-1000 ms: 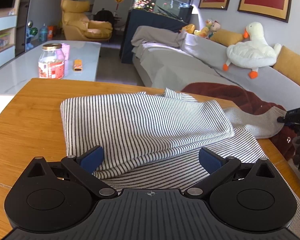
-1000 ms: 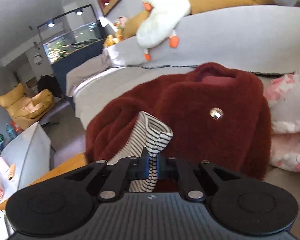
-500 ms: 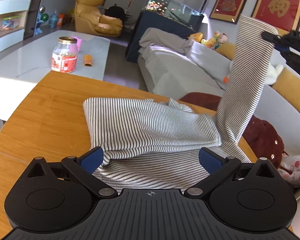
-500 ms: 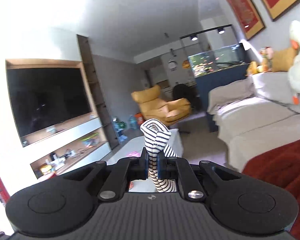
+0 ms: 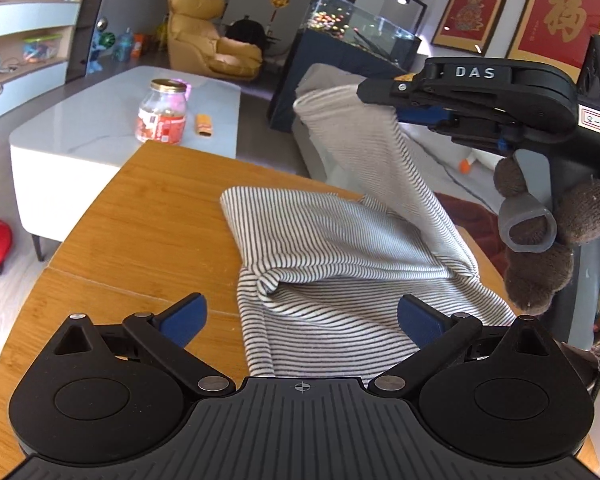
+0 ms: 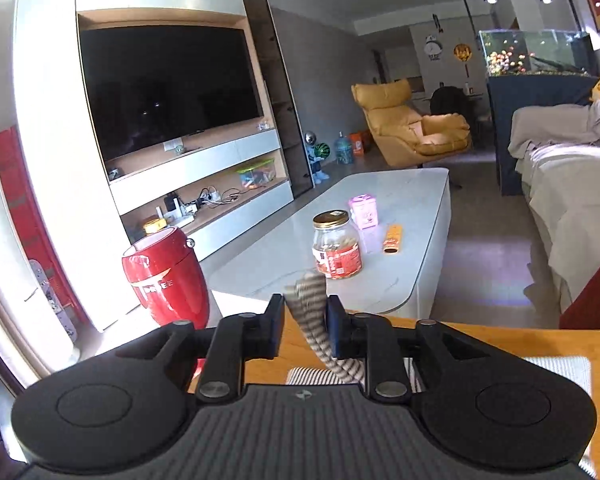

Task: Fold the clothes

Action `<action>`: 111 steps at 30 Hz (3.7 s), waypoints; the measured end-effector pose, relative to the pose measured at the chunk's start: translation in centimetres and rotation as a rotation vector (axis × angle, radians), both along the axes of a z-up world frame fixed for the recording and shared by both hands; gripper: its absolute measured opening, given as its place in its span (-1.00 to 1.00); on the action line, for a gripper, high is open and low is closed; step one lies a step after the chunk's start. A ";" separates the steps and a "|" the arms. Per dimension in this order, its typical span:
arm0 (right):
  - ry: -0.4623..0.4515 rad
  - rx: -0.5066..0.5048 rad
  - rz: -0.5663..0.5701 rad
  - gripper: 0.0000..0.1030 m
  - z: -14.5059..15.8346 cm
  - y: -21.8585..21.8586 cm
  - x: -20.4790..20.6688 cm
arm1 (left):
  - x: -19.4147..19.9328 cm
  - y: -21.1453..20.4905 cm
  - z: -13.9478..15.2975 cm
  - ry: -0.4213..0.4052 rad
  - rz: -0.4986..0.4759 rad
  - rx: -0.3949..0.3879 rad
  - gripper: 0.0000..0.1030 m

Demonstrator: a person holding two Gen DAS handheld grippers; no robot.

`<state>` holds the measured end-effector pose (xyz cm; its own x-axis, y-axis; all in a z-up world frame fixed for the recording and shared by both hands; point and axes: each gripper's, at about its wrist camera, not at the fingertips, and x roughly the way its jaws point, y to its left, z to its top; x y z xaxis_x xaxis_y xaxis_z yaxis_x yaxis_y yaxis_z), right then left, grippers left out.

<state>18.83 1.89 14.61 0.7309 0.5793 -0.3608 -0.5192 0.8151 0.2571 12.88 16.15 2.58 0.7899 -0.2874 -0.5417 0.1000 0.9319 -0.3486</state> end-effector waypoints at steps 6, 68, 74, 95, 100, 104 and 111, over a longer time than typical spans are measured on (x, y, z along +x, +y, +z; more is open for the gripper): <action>0.012 0.016 -0.082 0.47 -1.4 -3.7 -0.7 | 0.9 -0.9 -0.5 0.026 -0.017 -0.029 1.00; 0.264 0.255 -0.349 1.00 -12.9 -18.0 -3.0 | 6.9 -1.5 0.9 -0.020 0.219 0.138 -0.46; 0.142 0.159 -0.275 1.00 -9.3 -15.7 -2.2 | 5.3 -2.3 2.8 -0.116 0.127 0.036 0.33; 0.180 -0.208 -0.106 0.04 -6.0 -9.4 7.1 | 7.5 -5.9 -2.0 -0.123 0.058 0.067 0.89; 0.232 -0.347 -0.082 -0.19 -7.2 -6.4 13.4 | 7.7 -4.3 -2.3 -0.093 0.126 -0.004 0.93; 0.232 -0.333 -0.101 -0.19 -7.2 -8.1 13.6 | 8.0 -2.4 -2.8 -0.054 0.183 -0.089 0.94; 0.250 -0.274 -0.126 0.46 -6.4 -13.0 12.9 | 12.1 2.9 -2.0 0.106 0.084 -0.195 0.94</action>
